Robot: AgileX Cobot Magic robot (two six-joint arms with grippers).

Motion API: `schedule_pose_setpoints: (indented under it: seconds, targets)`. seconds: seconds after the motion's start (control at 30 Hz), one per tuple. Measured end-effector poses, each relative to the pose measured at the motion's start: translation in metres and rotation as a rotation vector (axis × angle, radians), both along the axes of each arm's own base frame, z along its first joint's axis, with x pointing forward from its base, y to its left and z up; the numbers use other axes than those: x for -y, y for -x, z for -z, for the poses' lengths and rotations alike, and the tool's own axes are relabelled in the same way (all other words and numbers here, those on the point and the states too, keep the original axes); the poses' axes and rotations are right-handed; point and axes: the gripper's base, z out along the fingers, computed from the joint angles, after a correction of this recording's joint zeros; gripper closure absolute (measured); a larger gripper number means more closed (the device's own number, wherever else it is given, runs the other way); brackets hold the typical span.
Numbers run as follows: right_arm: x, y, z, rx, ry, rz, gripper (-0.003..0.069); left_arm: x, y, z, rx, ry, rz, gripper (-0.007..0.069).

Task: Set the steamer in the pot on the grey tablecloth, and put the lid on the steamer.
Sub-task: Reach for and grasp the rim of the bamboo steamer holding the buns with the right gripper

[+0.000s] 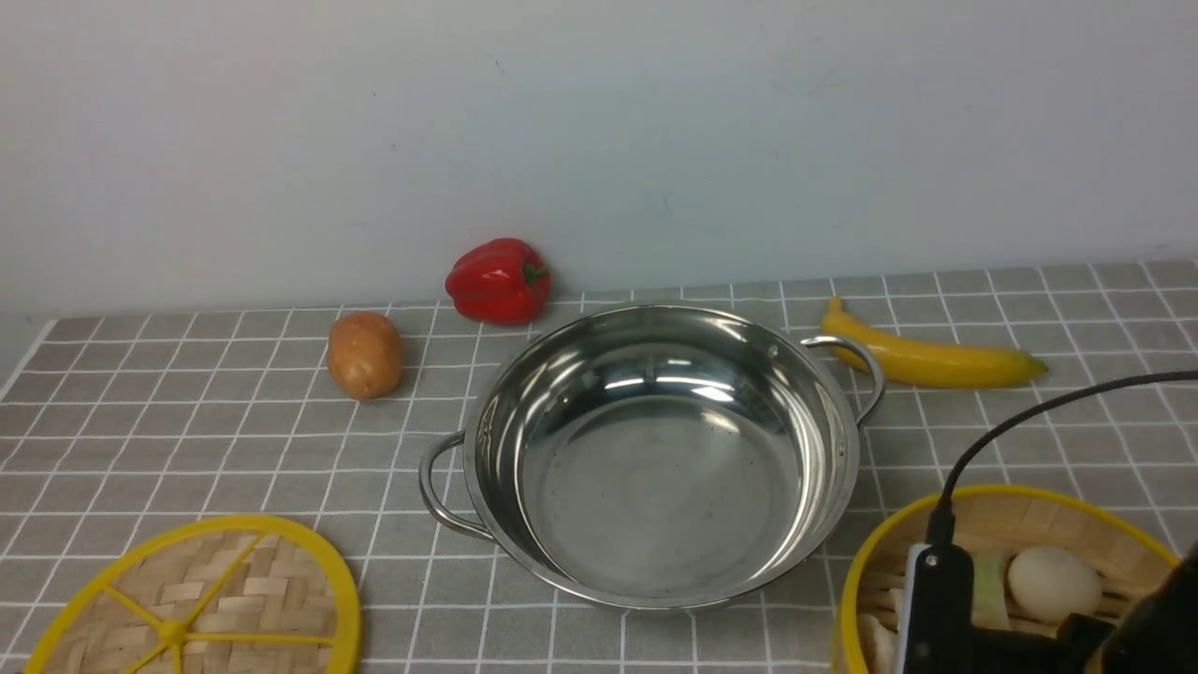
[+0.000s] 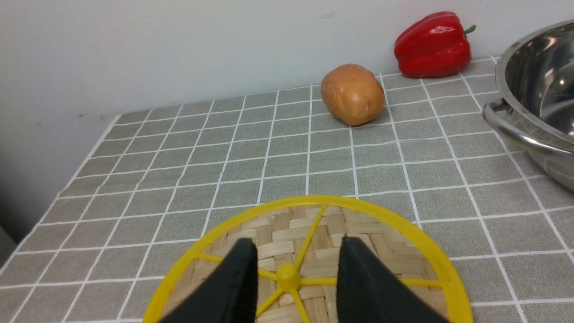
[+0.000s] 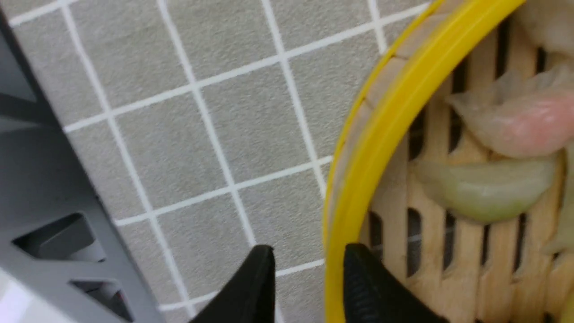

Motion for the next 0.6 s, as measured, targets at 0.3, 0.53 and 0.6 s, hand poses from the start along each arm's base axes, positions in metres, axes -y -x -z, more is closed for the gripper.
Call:
schedule_pose_setpoints:
  seconds: [0.3,0.53,0.6]
  targets:
    - [0.001,-0.007,0.009,0.022,0.061,0.044,0.0416,0.000,0.000,0.000,0.000,0.000,0.000,0.0382]
    - [0.001,-0.005,0.011,0.001,0.046,0.063,0.0416,0.000,0.000,0.000,0.000,0.000,0.000,0.0382]
    - [0.003,-0.001,0.016,-0.018,0.051,0.070,0.0416,0.000,0.000,0.000,0.000,0.000,0.000,0.0382]
